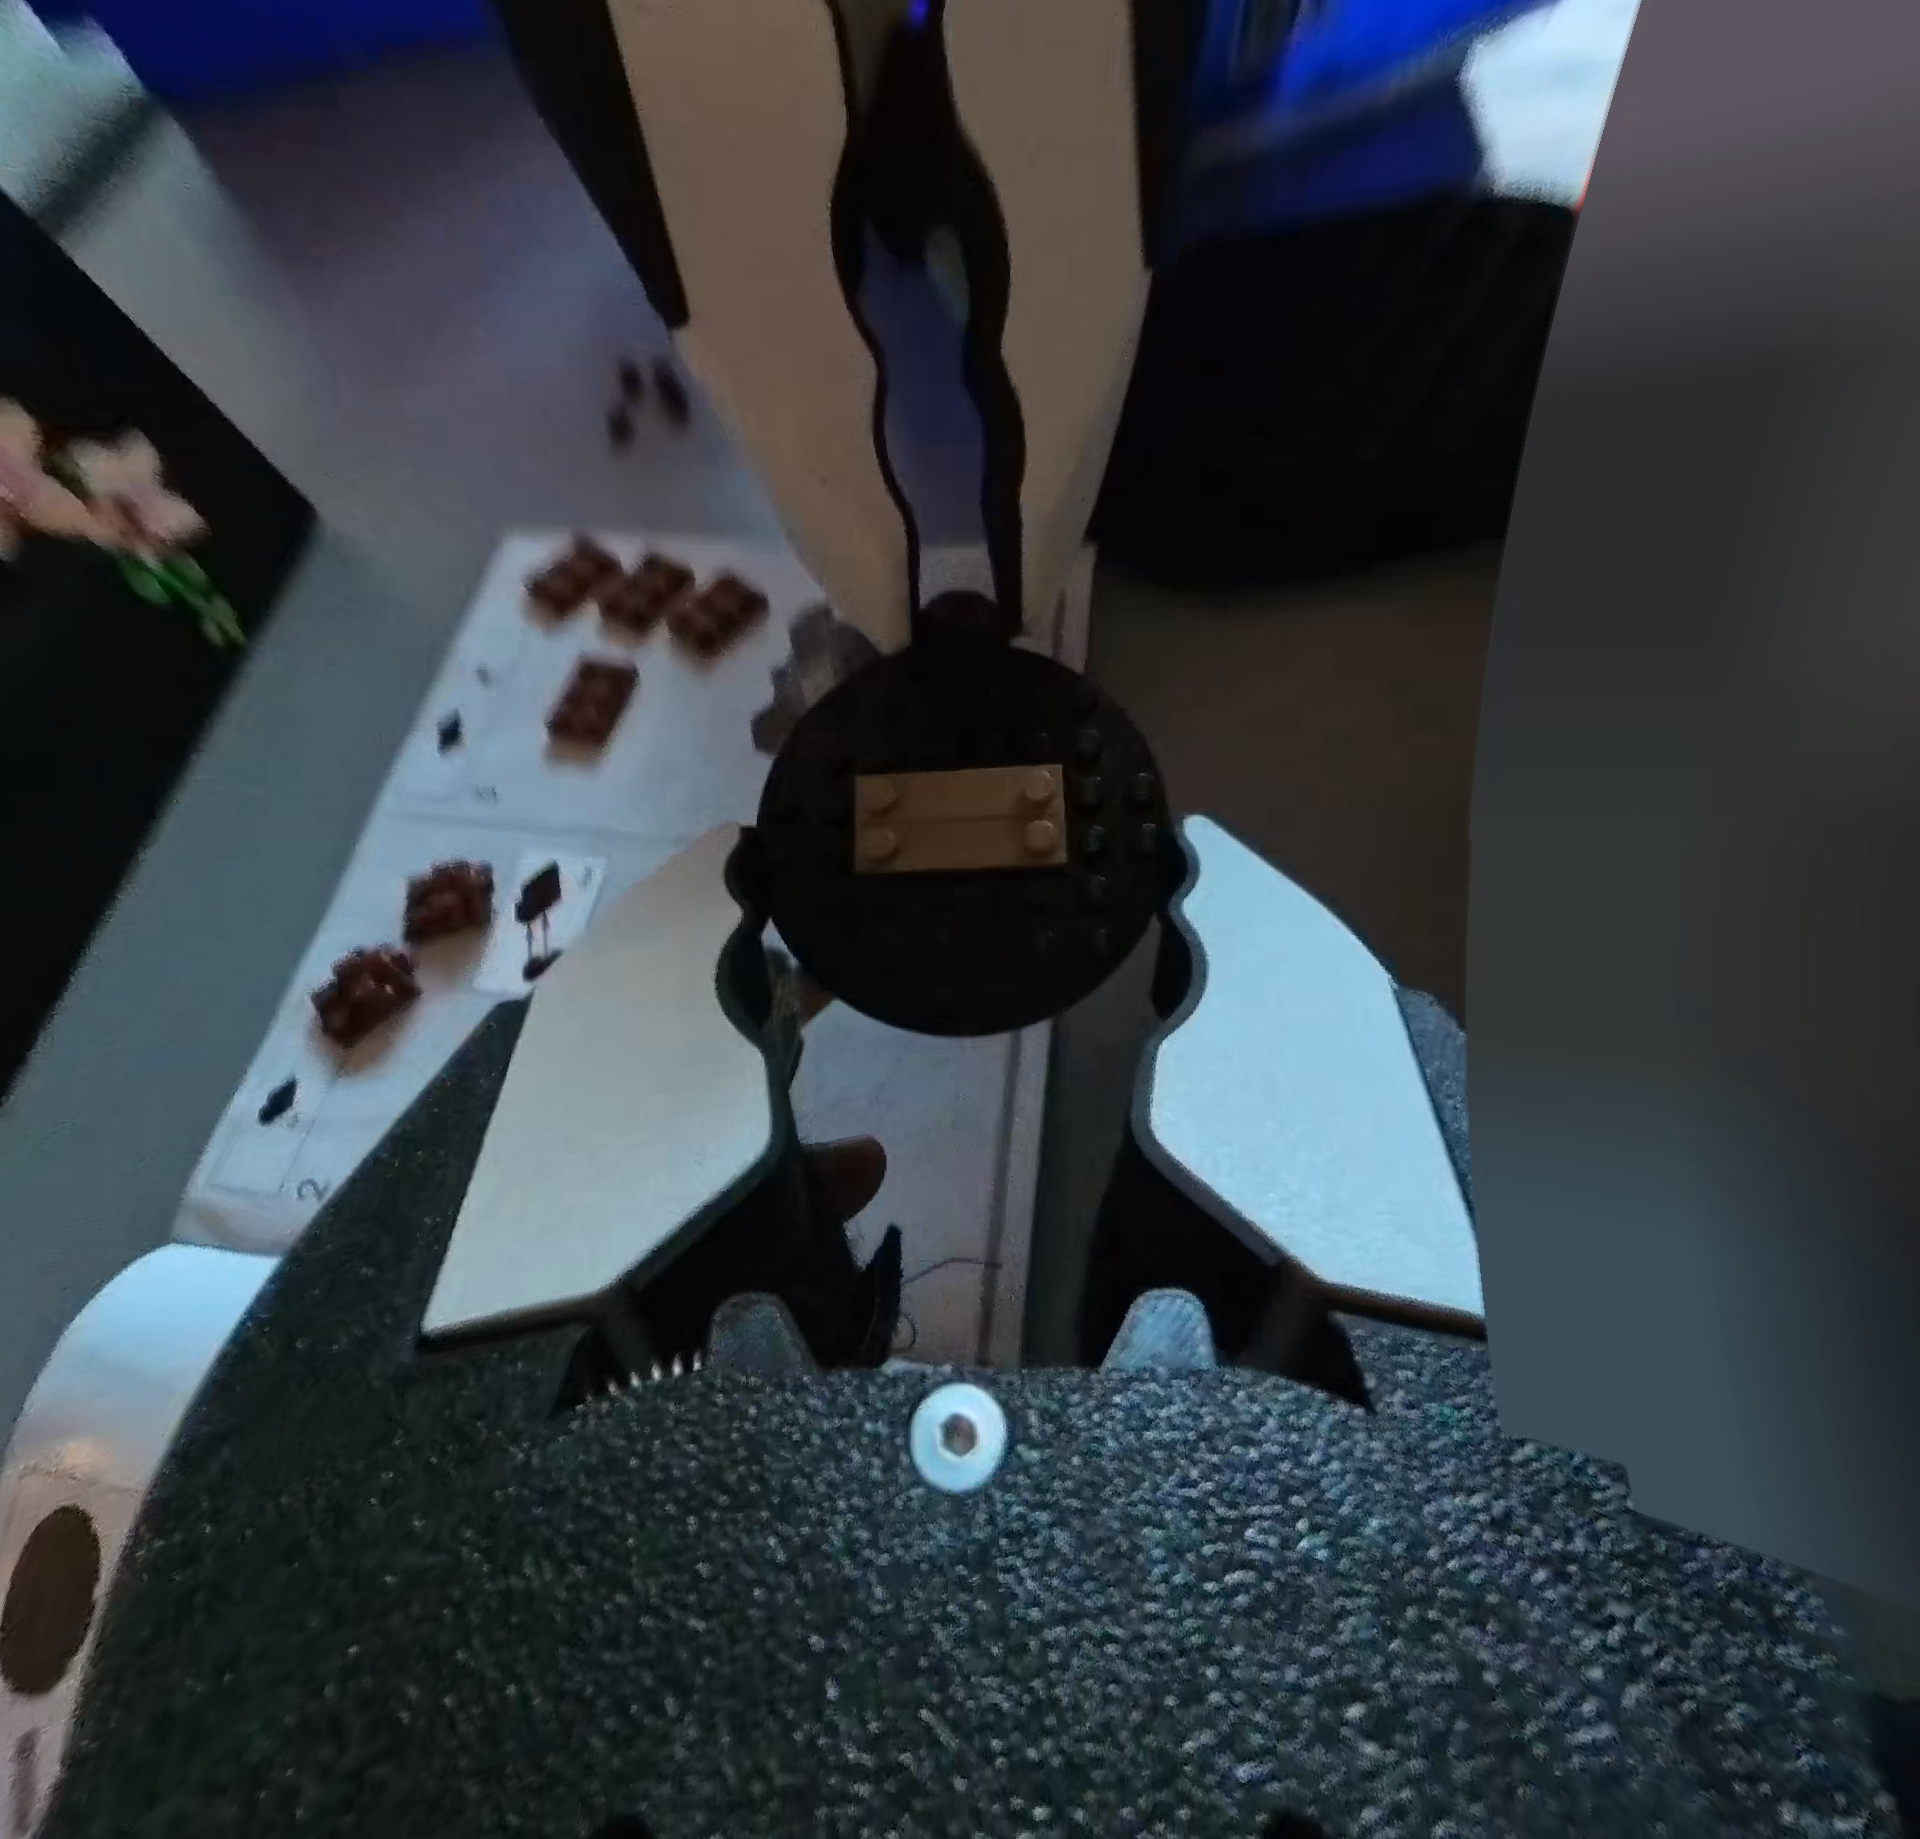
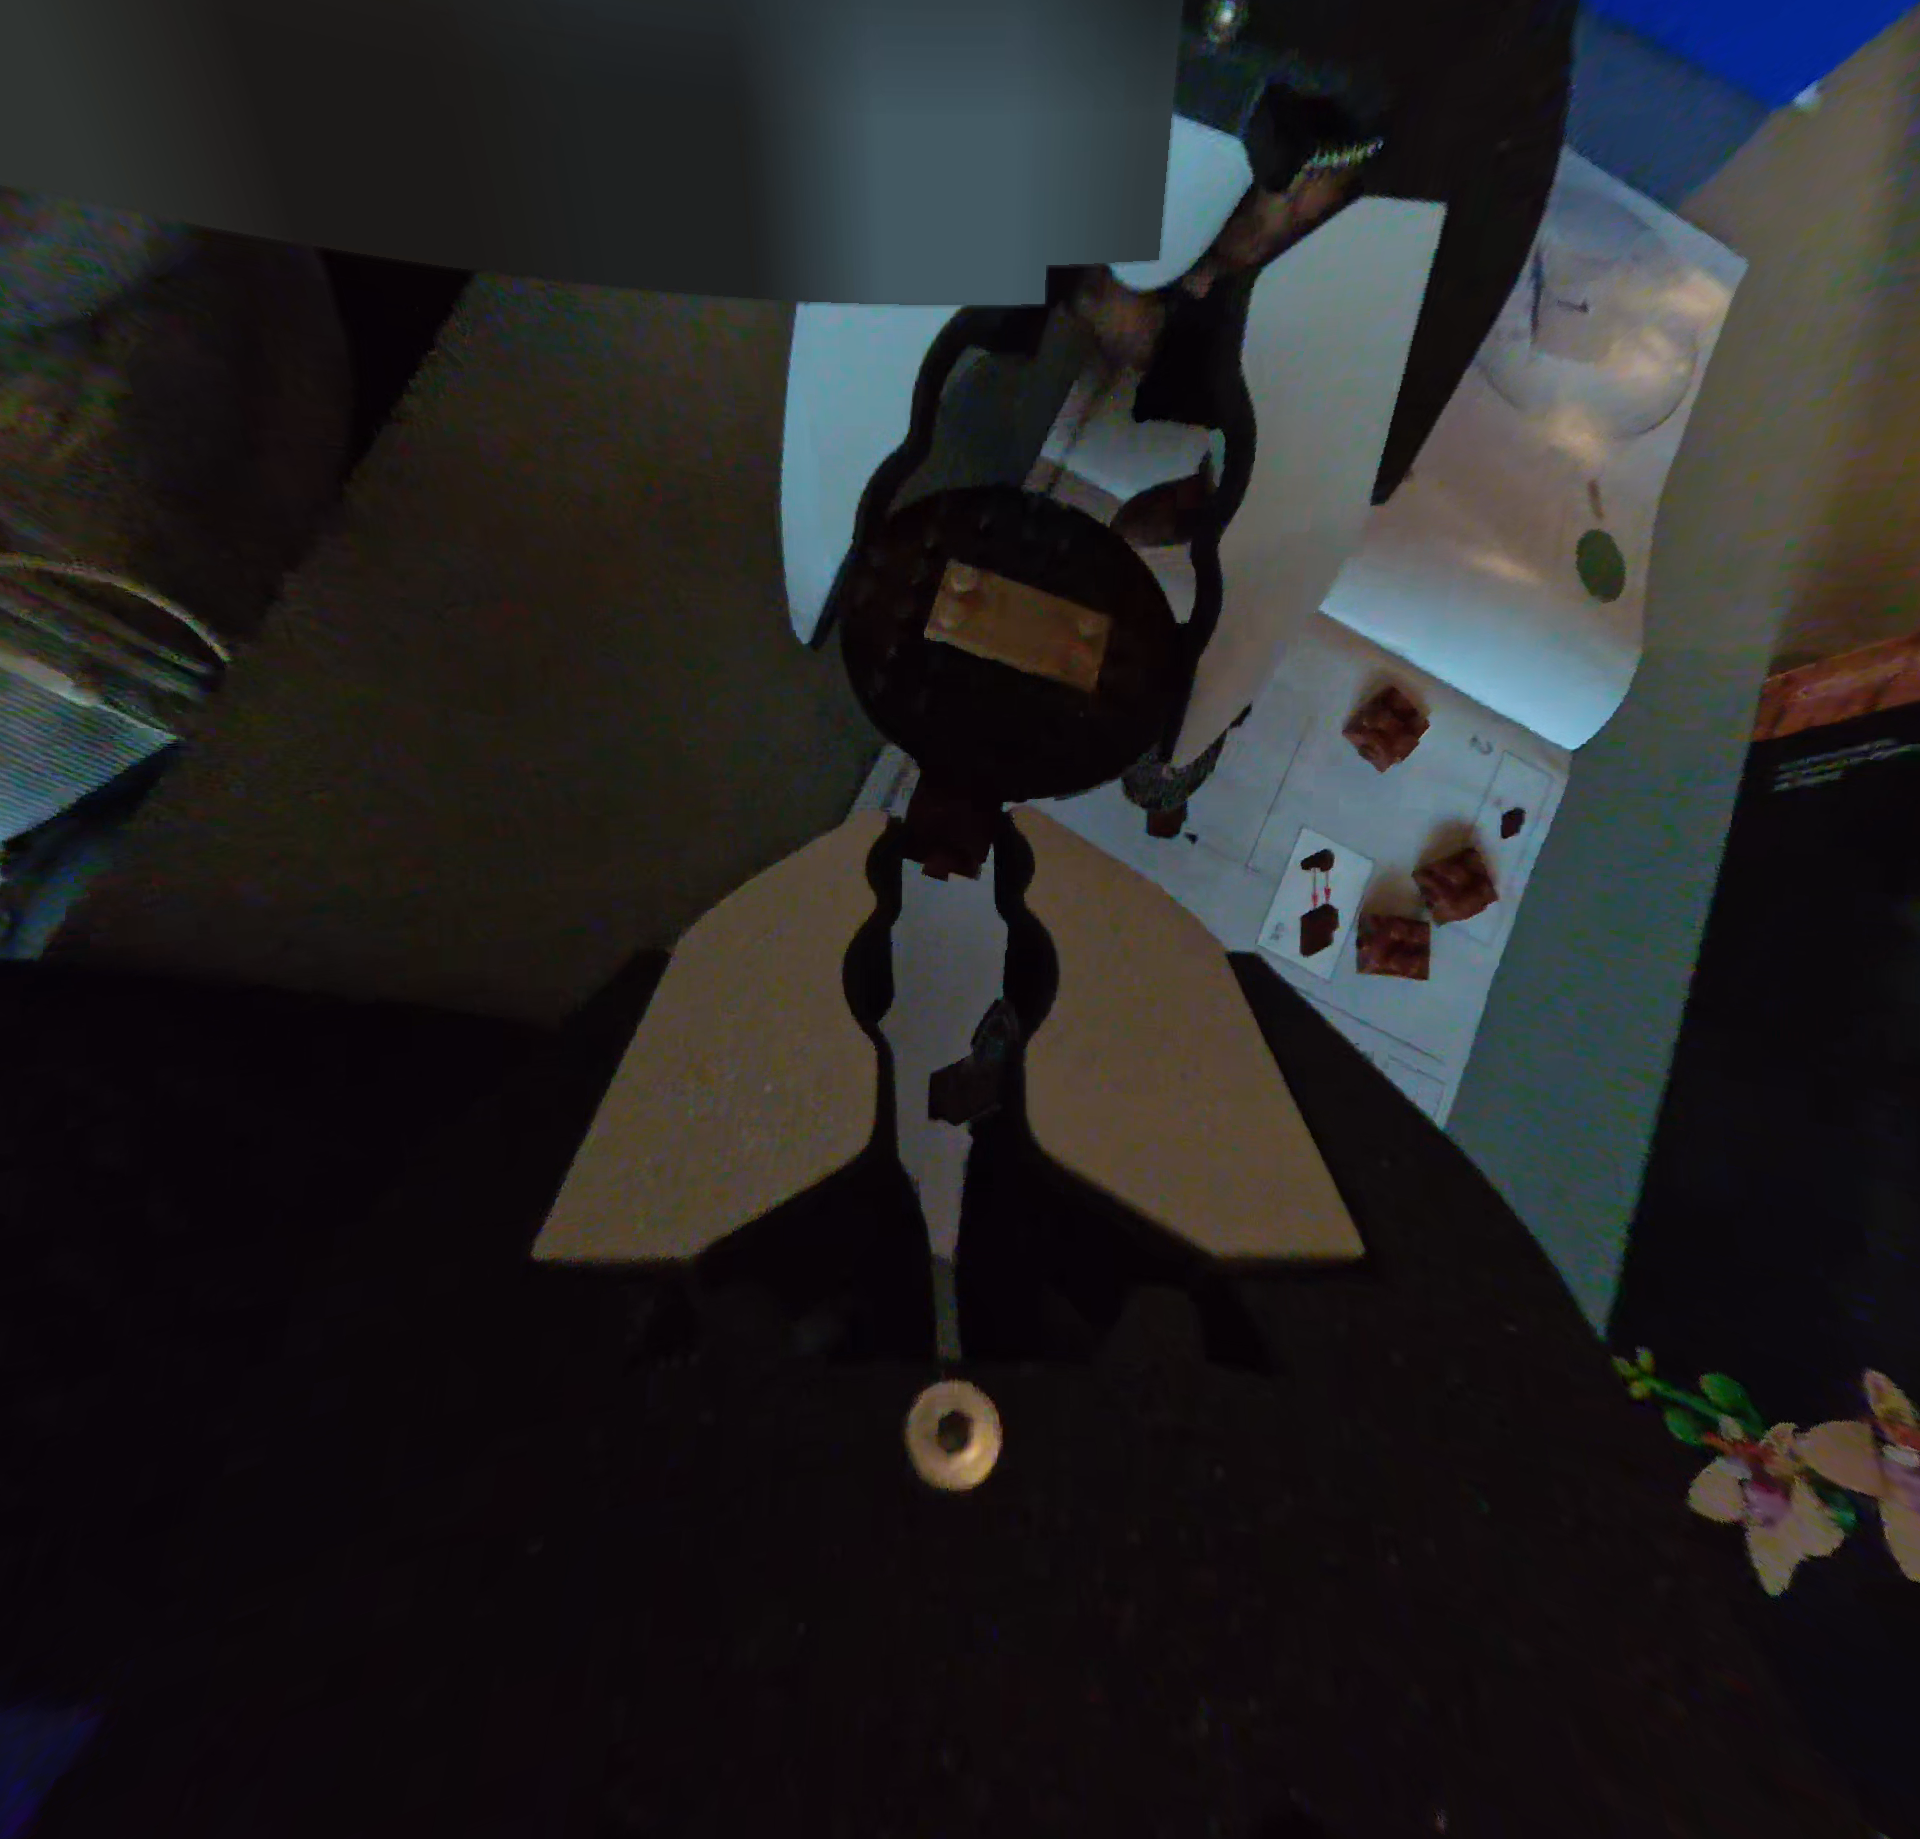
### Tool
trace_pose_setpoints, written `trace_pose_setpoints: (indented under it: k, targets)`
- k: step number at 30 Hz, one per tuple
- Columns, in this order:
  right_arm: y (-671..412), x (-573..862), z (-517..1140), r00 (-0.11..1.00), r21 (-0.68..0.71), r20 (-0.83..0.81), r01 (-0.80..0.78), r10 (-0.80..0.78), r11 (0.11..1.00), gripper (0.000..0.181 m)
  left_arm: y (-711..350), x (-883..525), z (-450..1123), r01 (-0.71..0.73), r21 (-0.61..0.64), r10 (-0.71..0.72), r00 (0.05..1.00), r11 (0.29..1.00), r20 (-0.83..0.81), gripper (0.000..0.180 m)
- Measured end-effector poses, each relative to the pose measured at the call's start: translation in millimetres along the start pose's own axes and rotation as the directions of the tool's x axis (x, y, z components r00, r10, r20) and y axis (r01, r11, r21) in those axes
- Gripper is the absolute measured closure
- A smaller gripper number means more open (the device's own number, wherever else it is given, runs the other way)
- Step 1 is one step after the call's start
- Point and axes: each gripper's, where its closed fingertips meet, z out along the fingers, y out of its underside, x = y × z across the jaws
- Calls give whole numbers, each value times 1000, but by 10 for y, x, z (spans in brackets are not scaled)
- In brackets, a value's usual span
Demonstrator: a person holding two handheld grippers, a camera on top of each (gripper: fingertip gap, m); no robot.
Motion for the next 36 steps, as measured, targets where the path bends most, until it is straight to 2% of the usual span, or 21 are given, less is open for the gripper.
trace_pose_setpoints:
  k: [9,14,18,23,36]
  targets:
    - [402,11,214,999,-96,-5,-54,53,994,165,317,-126,208,-50,-262,48,999,964,-16,107]
    - [471,41,232,997,-106,-8,-78,77,991,165,303,-135,249,-59,-255,52,998,965,-33,108]
    - [572,26,237,996,-180,-4,-89,89,980,165,274,-128,256,-59,-211,54,998,976,-27,107]
    - [568,36,273,992,-150,9,-125,128,981,165,294,-113,313,18,-252,-31,998,968,-48,108]
    - [566,24,278,985,-109,41,-163,168,981,161,291,-135,342,14,-269,-34,997,963,-71,107]
